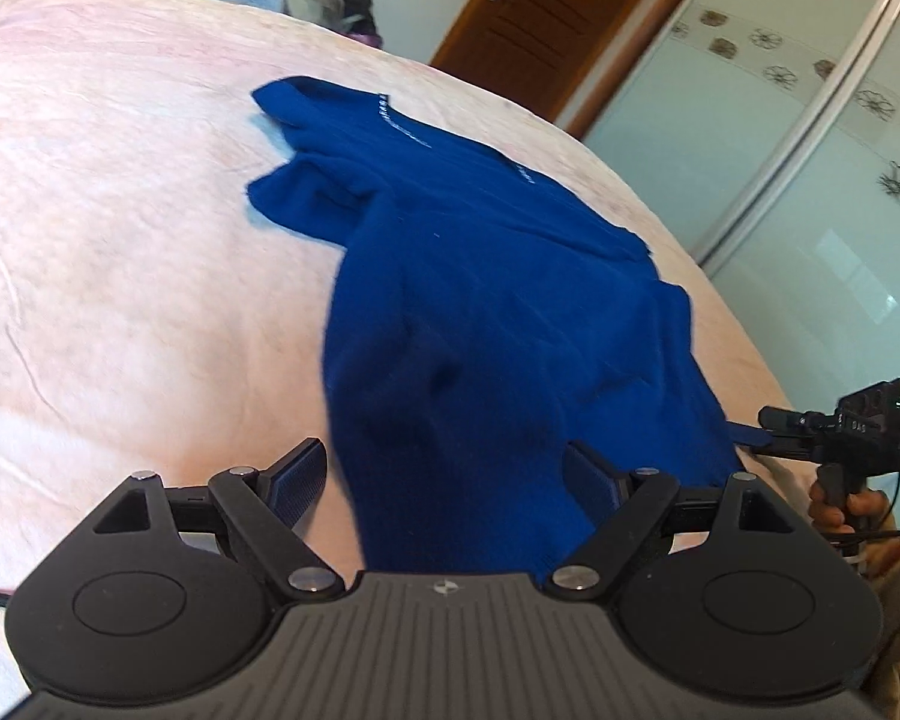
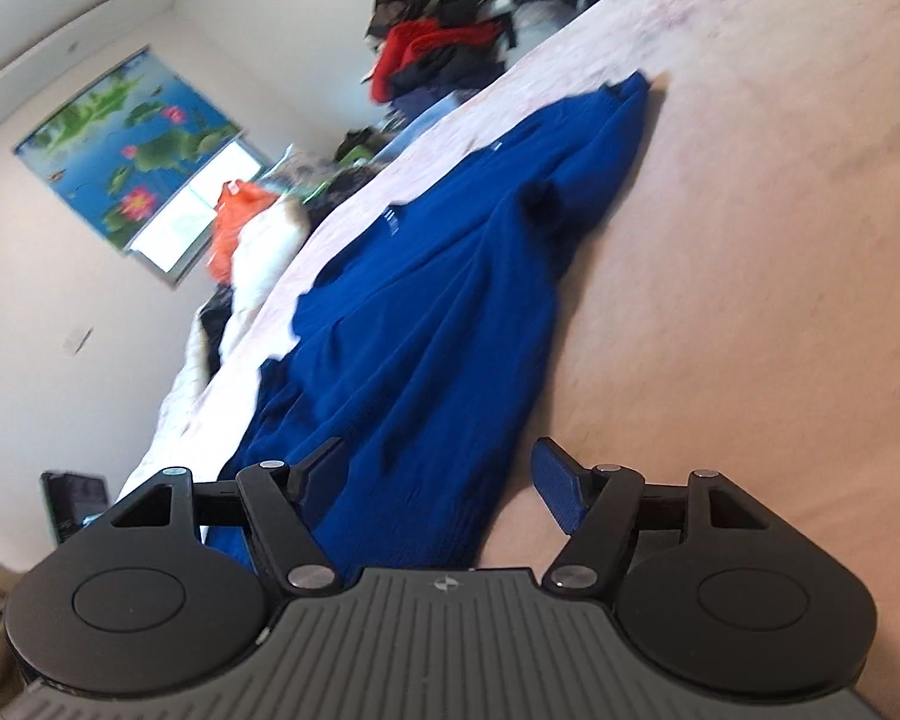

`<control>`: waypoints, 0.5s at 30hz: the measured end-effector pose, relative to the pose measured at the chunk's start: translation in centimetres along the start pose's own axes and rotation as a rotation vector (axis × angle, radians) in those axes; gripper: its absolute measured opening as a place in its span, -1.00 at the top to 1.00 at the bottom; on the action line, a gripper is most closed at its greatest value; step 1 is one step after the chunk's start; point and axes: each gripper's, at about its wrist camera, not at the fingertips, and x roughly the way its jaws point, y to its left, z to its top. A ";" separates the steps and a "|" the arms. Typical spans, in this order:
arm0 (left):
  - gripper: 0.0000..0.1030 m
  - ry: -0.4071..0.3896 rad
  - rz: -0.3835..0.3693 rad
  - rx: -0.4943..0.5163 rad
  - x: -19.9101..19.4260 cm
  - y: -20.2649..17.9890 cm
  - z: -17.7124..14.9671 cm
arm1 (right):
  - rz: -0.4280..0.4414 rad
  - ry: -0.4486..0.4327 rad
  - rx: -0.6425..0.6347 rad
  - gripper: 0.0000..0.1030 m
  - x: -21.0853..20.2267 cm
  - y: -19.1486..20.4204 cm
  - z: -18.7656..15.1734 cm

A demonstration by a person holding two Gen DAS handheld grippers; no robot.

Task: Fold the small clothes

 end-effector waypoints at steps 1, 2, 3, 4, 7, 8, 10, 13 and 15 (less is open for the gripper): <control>-0.67 0.000 -0.016 -0.006 0.0 0.0 -0.1 | 0.017 0.021 -0.013 -0.43 0.1 0.4 -0.4; -0.67 -0.003 -0.027 -0.019 0.1 0.1 -0.2 | 0.029 0.035 -0.026 -0.43 0.3 1.0 -0.8; -0.67 -0.007 -0.046 -0.041 0.2 0.2 -0.2 | 0.048 0.044 -0.032 -0.42 0.5 1.3 -1.0; -0.66 -0.010 -0.064 -0.061 0.4 0.3 -0.1 | 0.065 0.049 -0.034 -0.41 0.8 1.7 -1.2; -0.66 -0.003 -0.135 -0.136 1.1 0.9 0.2 | 0.088 0.049 -0.030 -0.40 2.0 2.4 -1.2; -0.66 0.001 -0.156 -0.154 1.3 1.0 0.3 | 0.095 0.053 -0.033 -0.38 2.5 2.6 -1.1; -0.66 -0.001 -0.175 -0.174 1.8 1.0 0.4 | 0.092 0.060 -0.044 -0.26 3.5 3.2 -1.0; -0.39 0.018 -0.206 -0.182 3.0 0.3 0.6 | 0.087 0.072 -0.037 0.03 4.9 3.7 -0.9; -0.12 0.029 -0.178 -0.153 3.7 -0.5 0.7 | 0.067 0.081 -0.039 0.29 5.4 3.7 -1.1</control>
